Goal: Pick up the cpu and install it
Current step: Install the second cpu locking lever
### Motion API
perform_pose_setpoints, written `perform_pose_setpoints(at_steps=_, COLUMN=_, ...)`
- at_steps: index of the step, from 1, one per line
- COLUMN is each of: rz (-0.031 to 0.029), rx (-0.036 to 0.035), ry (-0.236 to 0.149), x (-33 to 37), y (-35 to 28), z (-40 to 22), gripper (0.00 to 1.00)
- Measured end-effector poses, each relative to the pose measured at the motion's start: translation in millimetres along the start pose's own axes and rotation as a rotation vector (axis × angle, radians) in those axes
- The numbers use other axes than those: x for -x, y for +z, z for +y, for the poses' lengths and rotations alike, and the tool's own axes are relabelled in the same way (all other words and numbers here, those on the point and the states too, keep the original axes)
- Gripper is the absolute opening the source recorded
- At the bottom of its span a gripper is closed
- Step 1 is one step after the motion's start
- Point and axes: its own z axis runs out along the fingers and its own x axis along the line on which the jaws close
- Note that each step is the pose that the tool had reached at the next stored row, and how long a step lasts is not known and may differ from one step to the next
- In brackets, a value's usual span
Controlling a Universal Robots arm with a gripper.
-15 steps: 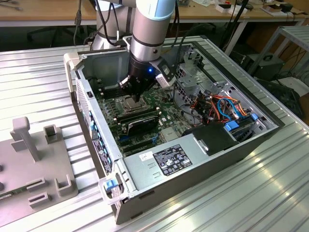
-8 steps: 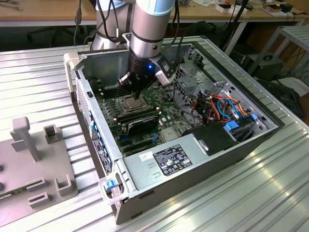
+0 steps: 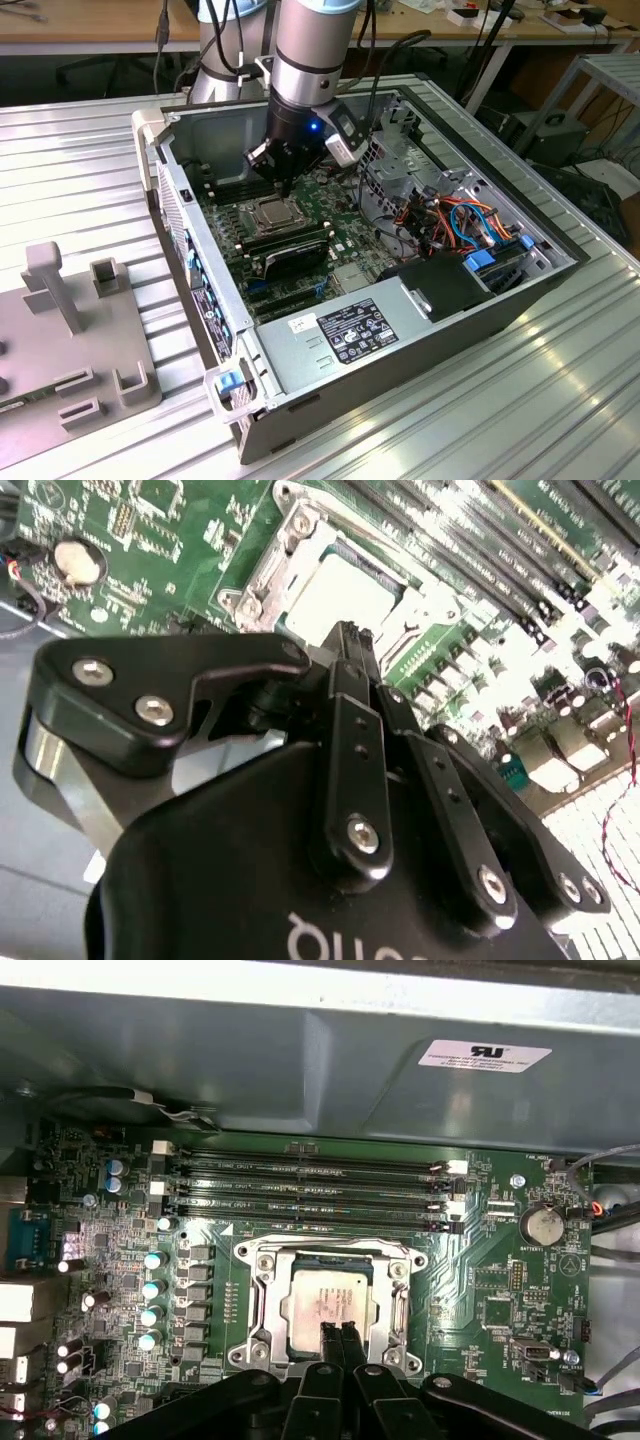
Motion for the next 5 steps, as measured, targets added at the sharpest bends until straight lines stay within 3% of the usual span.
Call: perform_pose_setpoints(at_steps=5, rz=0.0002, rx=-0.0011, ry=0.000, x=0.0, y=-0.1, z=0.0, gripper=0.11)
